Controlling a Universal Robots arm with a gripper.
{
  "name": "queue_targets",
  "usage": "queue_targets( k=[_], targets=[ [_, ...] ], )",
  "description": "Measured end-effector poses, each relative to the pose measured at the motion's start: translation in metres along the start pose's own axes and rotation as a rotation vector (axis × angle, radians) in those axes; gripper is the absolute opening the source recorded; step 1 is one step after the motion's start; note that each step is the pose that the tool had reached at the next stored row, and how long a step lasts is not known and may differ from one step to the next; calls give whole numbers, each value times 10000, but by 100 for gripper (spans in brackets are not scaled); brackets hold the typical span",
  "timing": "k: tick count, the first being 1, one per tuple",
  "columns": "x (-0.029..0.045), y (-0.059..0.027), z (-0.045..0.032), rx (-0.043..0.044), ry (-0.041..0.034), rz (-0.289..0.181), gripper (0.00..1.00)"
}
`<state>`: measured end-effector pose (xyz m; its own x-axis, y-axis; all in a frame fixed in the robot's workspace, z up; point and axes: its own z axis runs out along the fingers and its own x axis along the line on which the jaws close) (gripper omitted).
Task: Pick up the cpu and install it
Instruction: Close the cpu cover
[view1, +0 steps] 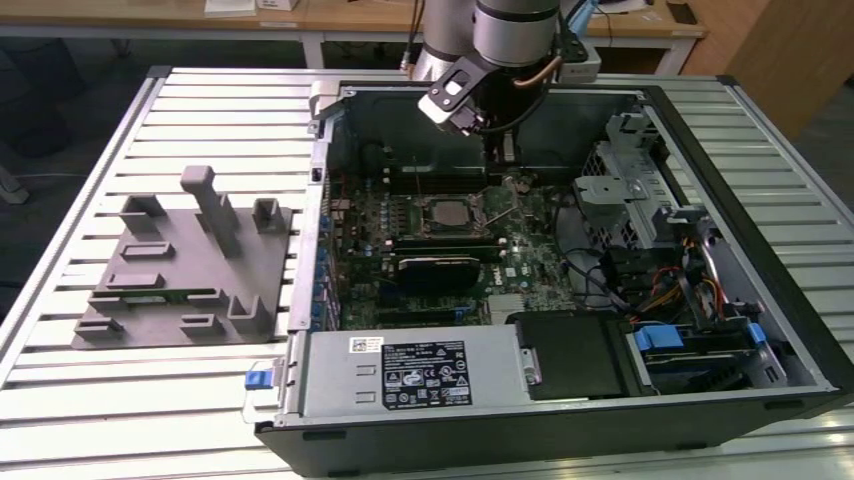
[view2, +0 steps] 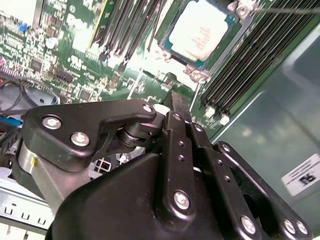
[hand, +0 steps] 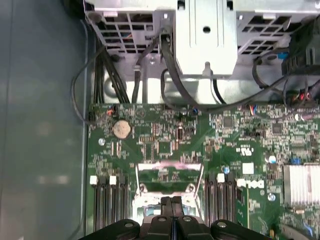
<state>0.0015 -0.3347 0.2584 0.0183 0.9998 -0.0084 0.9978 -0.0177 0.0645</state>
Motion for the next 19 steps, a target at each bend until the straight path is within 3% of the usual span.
queue_targets(
  k=[19],
  targets=[
    [8, 426, 29, 1, 0, 6, 11]
  ],
)
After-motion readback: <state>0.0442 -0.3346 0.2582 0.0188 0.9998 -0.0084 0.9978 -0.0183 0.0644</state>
